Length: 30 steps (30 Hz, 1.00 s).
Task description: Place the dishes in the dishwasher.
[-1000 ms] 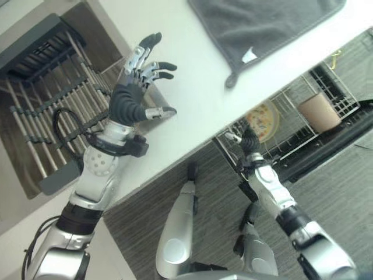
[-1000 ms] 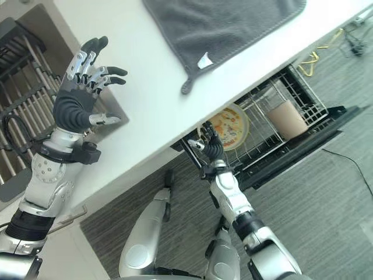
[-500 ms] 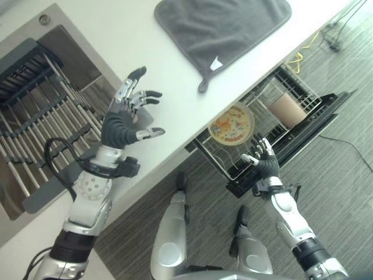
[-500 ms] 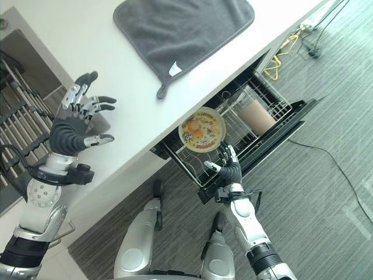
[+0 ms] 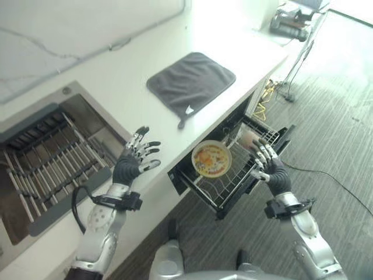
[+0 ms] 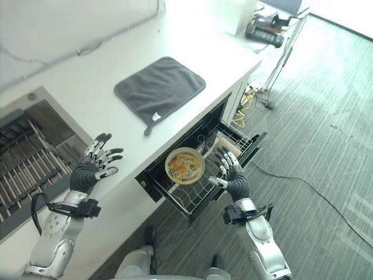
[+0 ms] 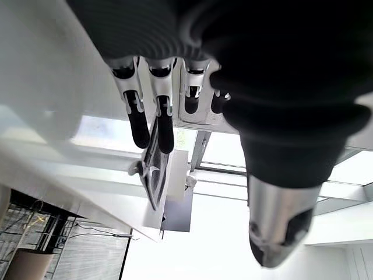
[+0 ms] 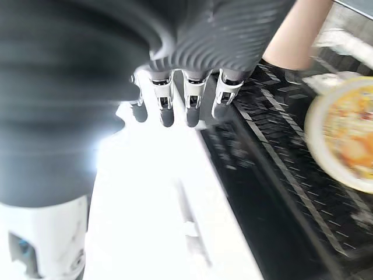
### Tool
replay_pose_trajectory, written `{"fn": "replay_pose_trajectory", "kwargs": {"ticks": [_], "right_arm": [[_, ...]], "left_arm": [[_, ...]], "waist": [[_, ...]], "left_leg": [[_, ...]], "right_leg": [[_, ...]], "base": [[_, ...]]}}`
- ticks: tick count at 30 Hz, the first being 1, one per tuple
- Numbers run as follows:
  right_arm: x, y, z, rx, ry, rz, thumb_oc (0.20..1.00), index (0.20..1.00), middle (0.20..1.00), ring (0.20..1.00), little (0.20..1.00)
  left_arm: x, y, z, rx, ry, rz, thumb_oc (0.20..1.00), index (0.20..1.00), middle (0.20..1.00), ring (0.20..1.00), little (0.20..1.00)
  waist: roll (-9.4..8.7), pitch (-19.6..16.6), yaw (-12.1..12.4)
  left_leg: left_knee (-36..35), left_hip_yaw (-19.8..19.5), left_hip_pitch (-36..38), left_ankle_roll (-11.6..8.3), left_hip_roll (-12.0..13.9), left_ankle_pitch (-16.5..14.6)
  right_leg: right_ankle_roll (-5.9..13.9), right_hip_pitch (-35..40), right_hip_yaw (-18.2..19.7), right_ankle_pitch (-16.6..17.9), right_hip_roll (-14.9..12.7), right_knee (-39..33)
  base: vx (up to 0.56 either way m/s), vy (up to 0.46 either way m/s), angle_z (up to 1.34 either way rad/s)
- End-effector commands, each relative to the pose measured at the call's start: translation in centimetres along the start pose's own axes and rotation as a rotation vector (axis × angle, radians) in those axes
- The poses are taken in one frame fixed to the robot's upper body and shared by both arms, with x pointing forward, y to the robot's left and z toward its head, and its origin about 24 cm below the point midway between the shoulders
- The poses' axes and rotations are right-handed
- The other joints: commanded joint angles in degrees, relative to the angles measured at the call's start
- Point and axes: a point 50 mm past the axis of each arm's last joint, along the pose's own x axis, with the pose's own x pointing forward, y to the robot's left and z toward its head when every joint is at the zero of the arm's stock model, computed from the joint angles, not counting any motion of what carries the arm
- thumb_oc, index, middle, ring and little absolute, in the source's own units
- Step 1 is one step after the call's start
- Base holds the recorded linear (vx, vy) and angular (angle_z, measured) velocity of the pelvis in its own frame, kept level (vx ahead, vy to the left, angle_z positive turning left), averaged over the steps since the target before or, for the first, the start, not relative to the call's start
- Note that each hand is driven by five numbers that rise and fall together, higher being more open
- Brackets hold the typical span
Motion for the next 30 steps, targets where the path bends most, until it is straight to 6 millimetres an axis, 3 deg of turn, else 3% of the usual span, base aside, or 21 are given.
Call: {"fn": "replay_pose_trajectory", "kwargs": {"ticks": [1, 5, 6, 12, 15, 16, 17, 18, 24, 28, 30], "right_arm": [[1.8, -1.0, 5.0, -0.077, -0.277, -0.07, 1.0, 1.0, 1.0, 1.0, 1.0], [1.2, -3.4, 7.6, -0.15, -0.418, -0.228, 1.0, 1.0, 1.0, 1.0, 1.0], [0.7, -4.8, 7.9, -0.181, -0.435, -0.326, 1.0, 1.0, 1.0, 1.0, 1.0], [-1.5, -8.8, 7.4, -0.17, -0.425, -0.565, 1.0, 1.0, 1.0, 1.0, 1.0], [-3.6, -10.9, 5.7, -0.106, -0.396, -0.758, 1.0, 1.0, 1.0, 1.0, 1.0], [-4.6, -11.4, 3.2, 0.011, -0.337, -0.867, 1.0, 1.0, 1.0, 1.0, 1.0], [-4.7, -11.5, 2.8, 0.032, -0.32, -0.877, 1.0, 1.0, 1.0, 1.0, 1.0], [-5.4, -11.2, -0.2, 0.129, -0.198, -0.919, 1.0, 1.0, 1.0, 1.0, 1.0], [-7.2, -10.6, -7.7, 0.299, 0.12, -0.988, 1.0, 1.0, 1.0, 1.0, 1.0], [-7.8, -9.7, -10.4, 0.34, 0.261, -0.973, 1.0, 1.0, 1.0, 1.0, 1.0], [-6.9, -8.7, -11.8, 0.401, 0.315, -0.954, 1.0, 1.0, 1.0, 1.0, 1.0]], "left_arm": [[2.3, 0.3, 3.1, -0.011, -0.209, 0.023, 1.0, 1.0, 1.0, 1.0, 1.0], [2.9, 0.1, 4.1, -0.006, -0.262, 0.026, 1.0, 1.0, 1.0, 1.0, 1.0], [3.1, 0.1, 4.2, -0.001, -0.277, 0.022, 1.0, 1.0, 1.0, 1.0, 1.0], [3.0, 0.6, 4.0, -0.016, -0.275, 0.018, 1.0, 1.0, 1.0, 1.0, 1.0], [2.8, 0.5, 3.0, -0.144, -0.229, -0.019, 1.0, 1.0, 1.0, 1.0, 1.0], [2.9, -0.1, 2.0, -0.252, -0.205, -0.023, 1.0, 1.0, 1.0, 1.0, 1.0], [2.9, -0.2, 1.9, -0.255, -0.204, -0.026, 1.0, 1.0, 1.0, 1.0, 1.0], [3.2, -1.3, 1.6, -0.241, -0.2, -0.058, 1.0, 1.0, 1.0, 1.0, 1.0], [4.5, -1.7, 2.1, -0.184, -0.198, -0.109, 1.0, 1.0, 1.0, 1.0, 1.0], [4.8, -1.8, 2.4, -0.177, -0.2, -0.12, 1.0, 1.0, 1.0, 1.0, 1.0], [5.0, -2.3, 2.3, -0.175, -0.193, -0.14, 1.0, 1.0, 1.0, 1.0, 1.0]], "waist": [[0.13, -1.1, -0.8], [0.83, -3.5, -3.1], [1.06, -4.2, -3.9], [1.68, -5.3, -6.5], [1.86, -5.6, -7.5], [2.06, -5.6, -8.0], [2.07, -5.6, -8.0], [2.25, -5.4, -8.1], [3.24, -5.8, -6.4], [3.35, -6.2, -4.8], [3.79, -6.4, -3.5]], "left_leg": [[1.0, -0.6, 2.8, -4.65, 7.7, -2.4], [0.4, 0.5, 6.0, -4.64, 8.2, -3.6], [0.1, 0.9, 7.0, -4.77, 8.5, -4.0], [-0.1, 2.5, 9.4, -4.64, 9.1, -5.4], [-0.1, 2.9, 9.8, -4.55, 9.2, -5.7], [-0.1, 2.9, 10.0, -4.5, 9.2, -5.9], [-0.1, 2.9, 10.0, -4.48, 9.2, -5.9], [-0.1, 2.7, 10.2, -4.37, 9.1, -5.9], [-0.1, 1.6, 9.9, -4.73, 9.0, -5.7], [-0.1, 0.4, 9.8, -4.75, 8.7, -6.0], [-0.1, 0.0, 10.4, -4.84, 8.6, -6.2]], "right_leg": [[2.25, 1.9, -2.0, 1.7, -3.8, -0.1], [1.95, 2.5, -0.9, 1.2, -3.1, -0.1], [1.69, 2.5, -0.4, 1.0, -2.6, -0.1], [0.79, 2.1, 0.9, 1.1, -1.3, -0.1], [0.28, 1.8, 1.3, 1.2, -0.6, -0.1], [-0.07, 1.8, 1.4, 1.2, -0.2, -0.1], [-0.11, 1.9, 1.4, 1.2, -0.2, -0.1], [-0.44, 1.9, 1.0, 1.4, 0.0, -0.1], [-0.46, 2.4, -2.0, 1.3, -0.5, -0.1], [-0.36, 2.9, -3.7, 1.3, -0.8, -0.1], [-0.42, 3.7, -4.7, 1.2, -1.0, -0.1]], "base": [[0.07, 0.004, -0.07], [0.08, -0.026, -0.22], [0.05, -0.057, -0.25], [0.03, -0.068, -0.16], [-0.01, -0.049, -0.1], [-0.02, -0.031, 0.0], [-0.03, -0.042, 0.0], [-0.03, -0.031, 0.0], [-0.03, -0.011, 0.11], [-0.02, -0.014, 0.2], [0.0, 0.015, 0.18]]}}
